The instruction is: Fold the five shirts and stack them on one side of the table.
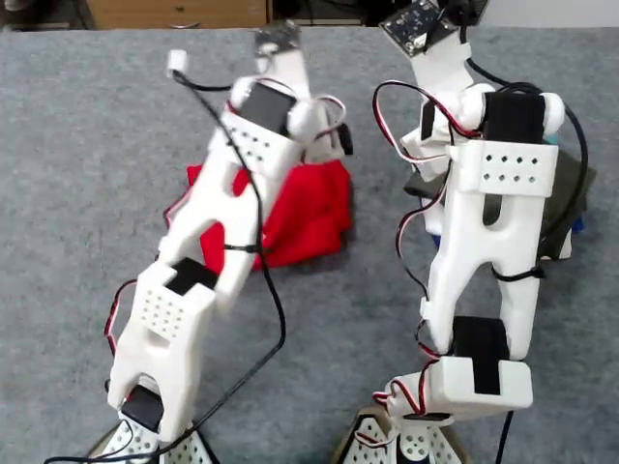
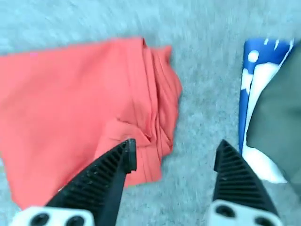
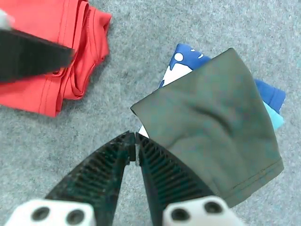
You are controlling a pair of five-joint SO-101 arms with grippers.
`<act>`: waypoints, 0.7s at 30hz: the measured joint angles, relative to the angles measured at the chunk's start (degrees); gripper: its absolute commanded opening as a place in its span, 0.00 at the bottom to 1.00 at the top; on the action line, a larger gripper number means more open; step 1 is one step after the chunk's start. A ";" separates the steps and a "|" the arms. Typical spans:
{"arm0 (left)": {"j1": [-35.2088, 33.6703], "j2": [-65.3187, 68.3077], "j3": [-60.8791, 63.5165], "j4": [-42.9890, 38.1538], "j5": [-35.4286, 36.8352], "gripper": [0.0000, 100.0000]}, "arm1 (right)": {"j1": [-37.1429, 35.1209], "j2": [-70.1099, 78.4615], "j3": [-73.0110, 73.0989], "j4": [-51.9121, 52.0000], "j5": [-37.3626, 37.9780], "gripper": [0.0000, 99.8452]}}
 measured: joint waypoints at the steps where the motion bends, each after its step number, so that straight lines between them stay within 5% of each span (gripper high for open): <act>1: -1.67 0.00 -1.76 0.35 0.09 0.15 | 0.00 0.00 0.62 -0.53 0.00 0.00; 5: -12.57 0.00 -5.98 0.88 -0.53 0.03 | -3.78 0.00 4.75 -3.87 0.00 0.00; 11: -32.97 -0.09 -3.78 0.88 -6.24 0.02 | -18.46 6.07 13.80 -12.75 0.00 0.00; 15: -43.25 -2.37 5.71 0.88 -9.76 0.02 | -26.46 16.18 12.40 -16.44 0.00 0.00; 21: -54.07 -12.04 30.33 0.79 -14.86 0.02 | -27.60 34.11 0.35 -14.95 0.00 0.00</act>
